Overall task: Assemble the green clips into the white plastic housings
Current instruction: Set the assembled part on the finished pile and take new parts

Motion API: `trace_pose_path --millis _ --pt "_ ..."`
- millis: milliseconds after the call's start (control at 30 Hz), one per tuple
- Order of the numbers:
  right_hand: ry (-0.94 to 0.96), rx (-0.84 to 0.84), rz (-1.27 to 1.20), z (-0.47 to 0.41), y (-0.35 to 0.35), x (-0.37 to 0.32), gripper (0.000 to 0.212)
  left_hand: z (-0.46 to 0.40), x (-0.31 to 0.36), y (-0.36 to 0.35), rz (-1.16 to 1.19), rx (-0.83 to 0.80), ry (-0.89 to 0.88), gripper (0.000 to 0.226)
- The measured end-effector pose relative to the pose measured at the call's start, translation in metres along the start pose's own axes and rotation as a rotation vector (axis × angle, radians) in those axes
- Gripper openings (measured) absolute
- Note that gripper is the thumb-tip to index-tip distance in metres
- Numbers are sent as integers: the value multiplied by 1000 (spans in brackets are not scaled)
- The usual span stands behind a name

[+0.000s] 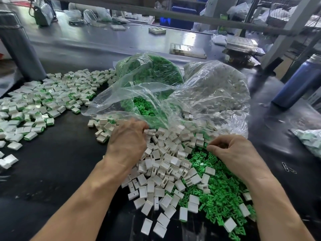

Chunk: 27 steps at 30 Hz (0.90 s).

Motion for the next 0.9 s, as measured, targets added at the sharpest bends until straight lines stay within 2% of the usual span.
trace_pose_path --millis 100,267,533,900 --pt "-17 -85 46 2 -7 -3 10 -2 -1 -9 -21 -82 25 24" --pt "-6 -88 173 2 -13 -10 11 -4 -3 -9 -5 -63 31 33" --pt "11 -56 178 3 -17 -13 13 -6 -5 -12 4 -73 41 20" --pt "154 71 -113 6 -18 -29 15 4 1 -4 67 -66 36 7"
Point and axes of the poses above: each hand's wrist, its own z-axis away from the middle knuckle, its own y-axis out of the back of the hand, x = y × z, the point moved 8 cm from there along -z, towards the middle knuckle, and after that the axes turned 9 degrees about y, right-handed, at the moved point
